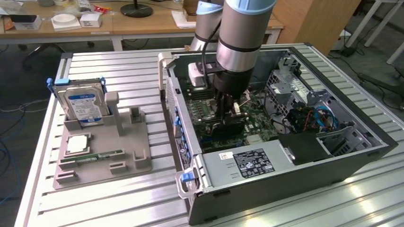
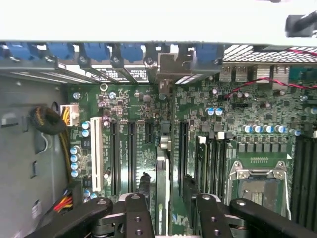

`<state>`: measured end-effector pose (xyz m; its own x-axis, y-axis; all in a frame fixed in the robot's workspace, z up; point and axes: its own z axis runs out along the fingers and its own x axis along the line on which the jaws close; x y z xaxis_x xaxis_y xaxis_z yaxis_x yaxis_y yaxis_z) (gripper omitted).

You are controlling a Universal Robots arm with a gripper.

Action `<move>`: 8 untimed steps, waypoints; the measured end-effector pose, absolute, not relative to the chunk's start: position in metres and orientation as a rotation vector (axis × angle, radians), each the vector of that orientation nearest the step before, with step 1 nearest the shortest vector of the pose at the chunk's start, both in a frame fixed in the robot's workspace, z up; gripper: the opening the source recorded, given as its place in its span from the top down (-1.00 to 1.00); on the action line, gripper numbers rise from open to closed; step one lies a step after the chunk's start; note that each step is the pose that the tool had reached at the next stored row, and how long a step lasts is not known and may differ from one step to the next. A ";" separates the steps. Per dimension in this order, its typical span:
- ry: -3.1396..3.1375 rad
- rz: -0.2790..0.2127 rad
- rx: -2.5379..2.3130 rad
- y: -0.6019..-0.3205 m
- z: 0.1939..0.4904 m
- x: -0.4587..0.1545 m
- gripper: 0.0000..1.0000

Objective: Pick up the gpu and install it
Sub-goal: 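Insert the gpu into the slot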

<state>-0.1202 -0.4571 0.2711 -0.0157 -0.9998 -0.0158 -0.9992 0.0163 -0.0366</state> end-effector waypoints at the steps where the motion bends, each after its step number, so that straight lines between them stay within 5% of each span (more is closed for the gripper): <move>1: 2.212 -0.024 -2.177 -0.457 0.271 -0.120 0.20; 5: 2.212 -0.024 -2.177 -0.457 0.271 -0.120 0.36; 8: 2.212 -0.024 -2.177 -0.457 0.271 -0.120 0.71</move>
<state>-0.1202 -0.4571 0.2714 -0.0157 -0.9998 -0.0159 -0.9992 0.0163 -0.0371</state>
